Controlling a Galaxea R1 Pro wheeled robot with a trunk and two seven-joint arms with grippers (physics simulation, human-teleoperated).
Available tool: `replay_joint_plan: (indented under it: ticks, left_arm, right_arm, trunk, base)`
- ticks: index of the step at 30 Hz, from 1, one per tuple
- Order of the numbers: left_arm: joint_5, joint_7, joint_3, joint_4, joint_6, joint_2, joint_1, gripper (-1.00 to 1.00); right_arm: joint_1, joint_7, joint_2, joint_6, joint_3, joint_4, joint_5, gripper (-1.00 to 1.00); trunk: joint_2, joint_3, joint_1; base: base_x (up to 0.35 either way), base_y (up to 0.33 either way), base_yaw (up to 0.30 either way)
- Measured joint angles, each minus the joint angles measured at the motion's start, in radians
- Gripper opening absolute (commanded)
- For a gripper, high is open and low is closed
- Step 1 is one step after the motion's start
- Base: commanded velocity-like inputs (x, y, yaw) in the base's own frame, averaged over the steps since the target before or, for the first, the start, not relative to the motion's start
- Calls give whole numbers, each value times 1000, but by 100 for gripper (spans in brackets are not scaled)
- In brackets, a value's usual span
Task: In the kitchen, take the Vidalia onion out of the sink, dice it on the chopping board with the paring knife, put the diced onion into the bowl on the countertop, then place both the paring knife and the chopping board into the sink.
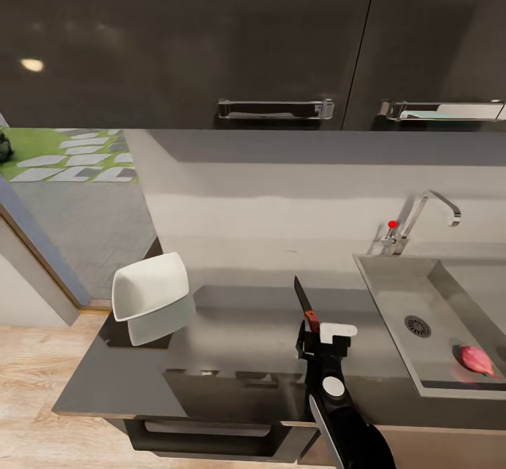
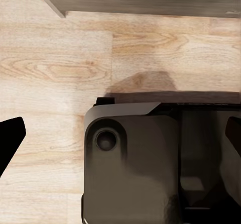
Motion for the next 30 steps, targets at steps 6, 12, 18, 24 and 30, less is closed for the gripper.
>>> replay_joint_plan:
  ticks: [6, 12, 18, 24, 30]
  left_arm:
    - [0, 0, -1, 0, 0, 0, 1, 100]
    - [0, 0, -2, 1, 1, 0, 1, 100]
    - [0, 1, 0, 0, 1, 0, 1, 100]
    - [0, 0, 0, 0, 1, 0, 1, 100]
    - [0, 0, -1, 0, 0, 0, 1, 100]
  right_arm:
    - [0, 0, -1, 0, 0, 0, 0, 100]
    - [0, 0, -1, 0, 0, 0, 0, 100]
    - [0, 0, -1, 0, 0, 0, 0, 100]
    - [0, 0, -1, 0, 0, 0, 0, 100]
    - [0, -1, -1, 0, 0, 0, 0, 100]
  trunk:
    - [0, 0, 0]
    - [0, 0, 0]
    - [0, 0, 0]
    - [0, 0, 0]
    - [0, 0, 0]
  base:
    - [0, -26, 0]
    - [0, -185, 0]
    - [0, -190, 0]
    - [0, -31, 0]
    - [-1, -2, 0]
